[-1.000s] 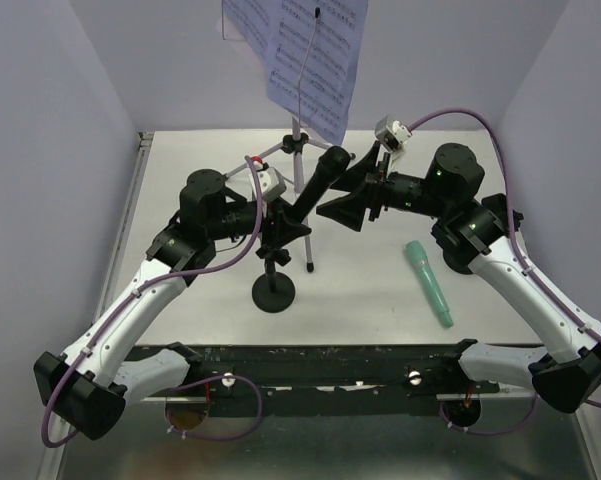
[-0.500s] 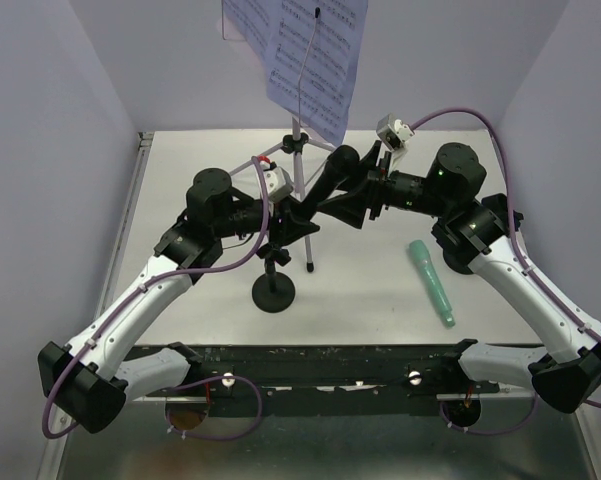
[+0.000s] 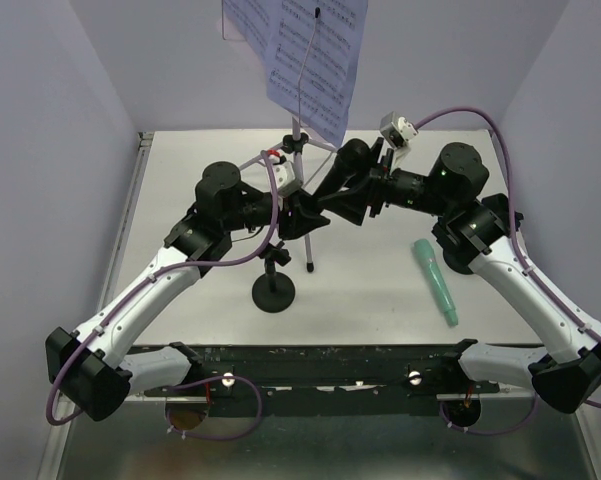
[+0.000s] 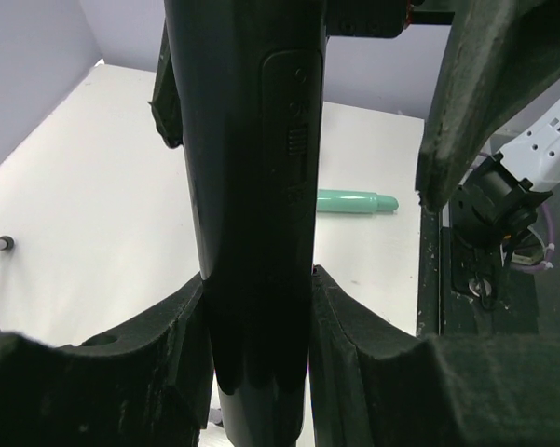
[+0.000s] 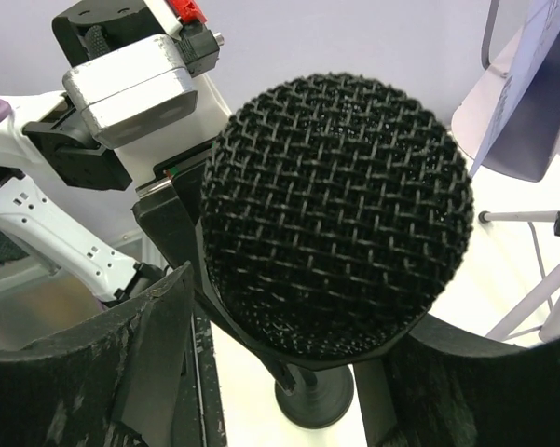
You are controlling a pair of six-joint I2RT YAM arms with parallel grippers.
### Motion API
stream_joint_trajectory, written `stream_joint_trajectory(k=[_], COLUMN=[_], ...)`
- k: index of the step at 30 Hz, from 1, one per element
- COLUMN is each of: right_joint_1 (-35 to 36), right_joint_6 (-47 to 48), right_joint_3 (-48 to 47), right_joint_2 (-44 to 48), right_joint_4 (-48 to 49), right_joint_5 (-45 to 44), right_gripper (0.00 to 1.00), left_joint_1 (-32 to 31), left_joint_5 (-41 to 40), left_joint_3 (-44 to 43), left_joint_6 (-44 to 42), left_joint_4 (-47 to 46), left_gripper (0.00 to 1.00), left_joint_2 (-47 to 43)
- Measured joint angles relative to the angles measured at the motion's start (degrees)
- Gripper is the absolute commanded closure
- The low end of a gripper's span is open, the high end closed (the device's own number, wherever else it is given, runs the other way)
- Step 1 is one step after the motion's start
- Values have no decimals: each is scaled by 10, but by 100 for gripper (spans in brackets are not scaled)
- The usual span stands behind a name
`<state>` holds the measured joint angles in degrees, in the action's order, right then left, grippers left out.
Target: Pack up the instrument practice props
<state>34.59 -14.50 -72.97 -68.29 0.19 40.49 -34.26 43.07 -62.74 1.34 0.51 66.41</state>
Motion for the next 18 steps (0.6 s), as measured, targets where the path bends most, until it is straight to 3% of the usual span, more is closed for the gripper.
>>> stream_joint_trajectory(k=[7,18], right_joint_1=[0,-1], right_joint_6=[2,1], right_joint_3=[0,24], right_joint_2=[4,16], right_joint_4=[2,23], right_joint_5=[-7,-23], right_gripper=[35,66], left_joint_1=[-6,-18], left_joint_5=[0,0], left_joint_3=[-6,-6], left_joint_6=[0,-13], left_joint_4=[-12,-8], left_gripper=[100,100], left_joint_2=[7,8])
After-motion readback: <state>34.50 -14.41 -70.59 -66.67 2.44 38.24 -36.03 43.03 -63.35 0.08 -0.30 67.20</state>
